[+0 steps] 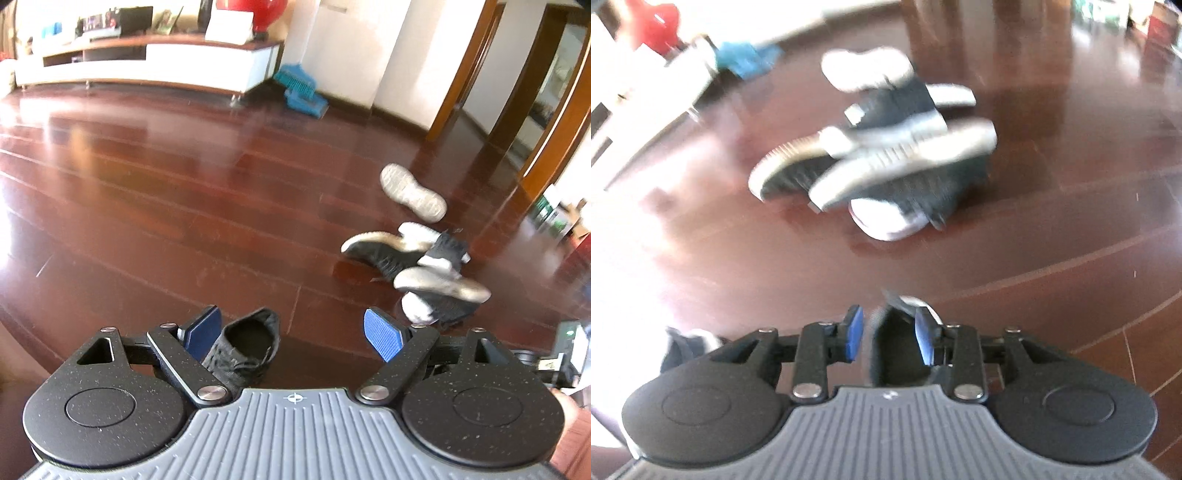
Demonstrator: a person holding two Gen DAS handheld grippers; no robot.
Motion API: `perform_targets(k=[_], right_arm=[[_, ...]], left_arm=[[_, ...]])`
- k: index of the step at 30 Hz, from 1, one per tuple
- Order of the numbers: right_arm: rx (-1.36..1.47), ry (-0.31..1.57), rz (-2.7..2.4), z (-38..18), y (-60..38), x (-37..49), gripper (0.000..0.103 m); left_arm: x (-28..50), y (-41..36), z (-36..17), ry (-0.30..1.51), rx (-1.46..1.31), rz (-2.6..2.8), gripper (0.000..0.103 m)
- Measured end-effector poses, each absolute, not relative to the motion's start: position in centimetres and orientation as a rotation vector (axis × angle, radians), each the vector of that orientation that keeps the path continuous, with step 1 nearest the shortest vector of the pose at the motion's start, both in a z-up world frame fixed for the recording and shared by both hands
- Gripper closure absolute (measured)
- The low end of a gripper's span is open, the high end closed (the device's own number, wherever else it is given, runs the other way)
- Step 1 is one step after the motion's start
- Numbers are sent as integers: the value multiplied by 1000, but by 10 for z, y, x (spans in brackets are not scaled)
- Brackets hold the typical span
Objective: Organize scattered shoes
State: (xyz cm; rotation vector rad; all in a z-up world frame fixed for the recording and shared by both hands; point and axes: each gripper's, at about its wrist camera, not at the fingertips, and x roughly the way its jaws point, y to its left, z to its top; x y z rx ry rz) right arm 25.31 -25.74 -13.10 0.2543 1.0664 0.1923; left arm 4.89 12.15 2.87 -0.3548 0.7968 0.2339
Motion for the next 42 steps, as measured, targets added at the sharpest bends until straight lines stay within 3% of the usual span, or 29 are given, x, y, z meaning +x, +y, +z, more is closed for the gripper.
perform_targets(k=[8, 16, 20, 32, 42], right_arm=[[250, 890, 264, -28, -285, 175, 52], [429, 811, 250, -10, -314, 129, 51], [407, 785, 234, -5, -312, 123, 51], [423, 764, 201, -2, -316, 122, 49], [522, 779, 158, -15, -349, 151, 40]], left_arm=[[-4, 69, 113, 670, -317, 75, 14], [-65, 4, 219, 532, -255, -134, 13], [-88, -14, 247, 480, -244, -216, 10], [-62, -2, 224, 557, -249, -165, 10], [112, -10, 162, 724, -310, -148, 9]])
